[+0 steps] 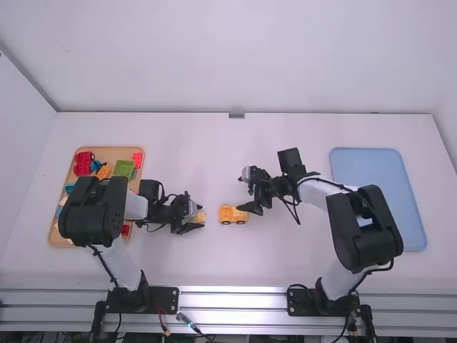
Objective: Assemble lego blocks to make yellow taxi
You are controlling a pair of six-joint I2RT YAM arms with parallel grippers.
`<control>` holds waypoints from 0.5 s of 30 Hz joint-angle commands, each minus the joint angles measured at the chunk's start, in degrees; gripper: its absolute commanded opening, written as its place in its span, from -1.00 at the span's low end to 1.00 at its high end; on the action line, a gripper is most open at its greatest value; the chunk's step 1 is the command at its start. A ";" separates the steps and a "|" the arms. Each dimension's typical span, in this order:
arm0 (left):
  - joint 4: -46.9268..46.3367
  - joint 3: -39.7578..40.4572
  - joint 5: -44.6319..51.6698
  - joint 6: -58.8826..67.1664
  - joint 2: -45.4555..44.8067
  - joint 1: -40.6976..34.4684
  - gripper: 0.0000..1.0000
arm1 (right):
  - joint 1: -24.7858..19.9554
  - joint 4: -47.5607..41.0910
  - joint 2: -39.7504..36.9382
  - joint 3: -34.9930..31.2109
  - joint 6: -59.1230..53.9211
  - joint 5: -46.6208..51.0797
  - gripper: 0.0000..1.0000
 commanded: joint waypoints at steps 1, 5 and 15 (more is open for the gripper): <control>-0.57 -0.24 0.44 -1.18 0.50 -0.09 0.26 | 0.04 1.27 -0.90 -2.34 -0.22 -0.24 0.98; -0.92 -0.28 -0.85 -1.18 0.50 -0.09 0.31 | 0.09 9.27 -0.90 -7.06 3.23 1.07 0.97; 0.39 -1.20 -0.79 -1.16 0.50 0.07 0.06 | 0.07 22.47 -0.72 -16.61 7.65 0.31 0.98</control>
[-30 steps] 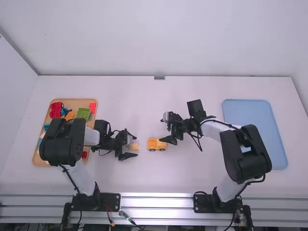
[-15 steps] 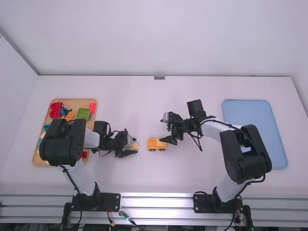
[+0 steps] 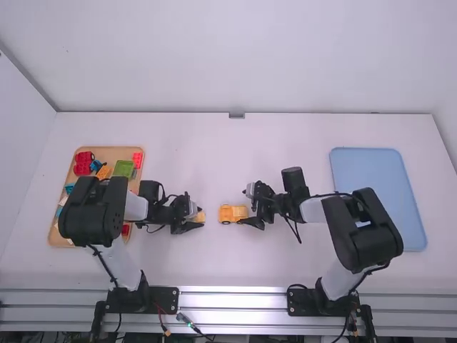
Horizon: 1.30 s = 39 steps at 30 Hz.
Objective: Assemble lego blocks to make yellow taxi
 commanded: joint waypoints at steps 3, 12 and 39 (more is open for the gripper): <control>-0.15 -0.63 0.72 -0.20 0.50 0.07 0.04 | -0.39 3.45 0.63 -2.43 1.25 -1.70 0.98; -0.46 -0.63 0.63 -0.20 0.50 -0.09 -0.24 | -2.58 18.29 10.21 -2.80 5.95 -9.53 0.98; -4.57 2.69 0.98 -0.63 0.50 0.24 -0.56 | 2.69 18.10 18.38 2.12 5.95 -1.62 1.00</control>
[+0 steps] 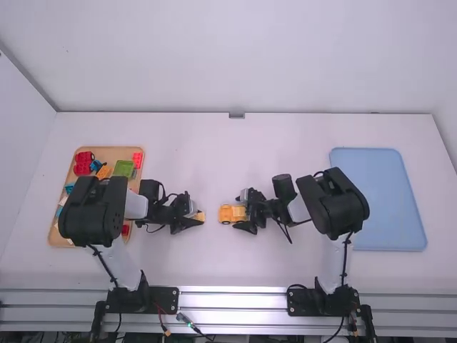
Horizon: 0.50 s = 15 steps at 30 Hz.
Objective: Assemble lego blocks to make yellow taxi
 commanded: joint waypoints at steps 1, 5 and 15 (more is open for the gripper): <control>-1.27 1.79 1.29 -0.37 0.50 0.20 -0.61 | 0.04 0.11 1.03 0.57 0.11 0.52 0.97; -3.93 3.58 1.29 0.57 0.50 0.22 -0.74 | 0.07 2.69 2.29 0.61 0.83 0.13 0.78; -7.52 4.96 3.17 3.52 0.48 0.22 -0.92 | 1.73 8.83 6.03 0.94 2.95 -0.39 0.52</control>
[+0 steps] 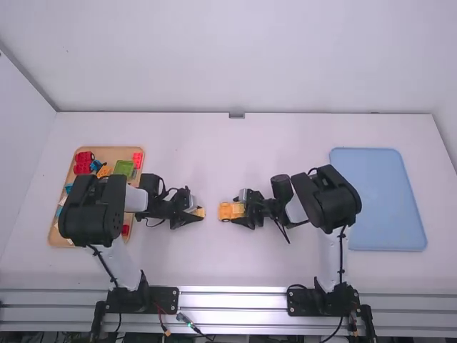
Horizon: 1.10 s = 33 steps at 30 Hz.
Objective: Assemble lego blocks to make yellow taxi
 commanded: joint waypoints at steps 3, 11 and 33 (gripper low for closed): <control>-0.50 0.74 3.87 1.29 -0.04 0.15 -0.97 | 1.66 -0.59 1.55 0.92 1.20 0.37 0.51; -2.10 2.25 3.23 0.15 -2.67 -1.01 -0.97 | 1.62 -0.74 1.55 1.11 1.42 0.83 0.31; -0.26 6.47 -3.10 -4.00 -5.53 -16.06 -0.96 | 0.96 -0.72 1.55 0.28 1.16 -1.14 -0.02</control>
